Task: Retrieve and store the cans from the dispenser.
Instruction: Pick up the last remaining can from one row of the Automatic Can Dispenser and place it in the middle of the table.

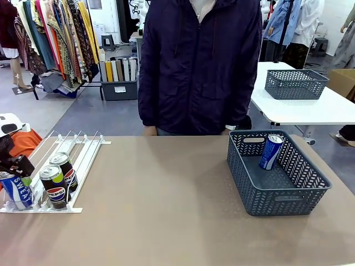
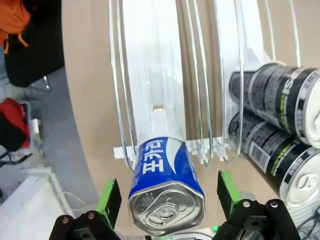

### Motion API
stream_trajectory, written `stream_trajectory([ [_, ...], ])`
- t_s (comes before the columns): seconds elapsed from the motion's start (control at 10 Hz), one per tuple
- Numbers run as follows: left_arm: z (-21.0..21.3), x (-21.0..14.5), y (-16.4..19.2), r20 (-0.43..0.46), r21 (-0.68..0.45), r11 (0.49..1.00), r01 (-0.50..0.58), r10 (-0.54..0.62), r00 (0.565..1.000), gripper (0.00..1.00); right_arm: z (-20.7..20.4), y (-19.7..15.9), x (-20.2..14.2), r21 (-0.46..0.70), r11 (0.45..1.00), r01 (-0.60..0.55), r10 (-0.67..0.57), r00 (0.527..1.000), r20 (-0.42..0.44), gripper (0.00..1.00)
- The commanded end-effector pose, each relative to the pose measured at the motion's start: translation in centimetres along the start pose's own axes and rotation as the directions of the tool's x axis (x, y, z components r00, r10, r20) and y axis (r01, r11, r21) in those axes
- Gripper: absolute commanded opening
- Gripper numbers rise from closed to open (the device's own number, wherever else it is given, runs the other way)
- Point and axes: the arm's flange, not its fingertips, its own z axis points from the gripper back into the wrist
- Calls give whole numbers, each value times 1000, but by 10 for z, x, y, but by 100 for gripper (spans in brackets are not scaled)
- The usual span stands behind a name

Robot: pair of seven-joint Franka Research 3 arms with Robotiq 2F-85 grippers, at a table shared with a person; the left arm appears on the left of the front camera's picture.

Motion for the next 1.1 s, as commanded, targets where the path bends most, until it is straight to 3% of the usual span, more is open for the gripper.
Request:
stream_trajectory([
  [0.0, -4, -8, -2, -39, 32, 999, -10, 11, 999, 100, -2, 2, 4, 16, 1000, -27, 27, 999, 20, 100],
  [0.4, -7, -5, -5, 19, 15, 1000, -15, 15, 1000, 100, -2, 2, 4, 16, 1000, -27, 27, 999, 20, 100],
  [0.6, -7, -5, -4, 30, 26, 1000, -8, 7, 1000, 0, -2, 2, 4, 16, 1000, -27, 27, 999, 20, 100],
  [1.0, -7, -3, -3, -6, 35, 999, -4, 4, 1000, 0, -2, 2, 4, 16, 1000, -27, 27, 999, 20, 100],
])
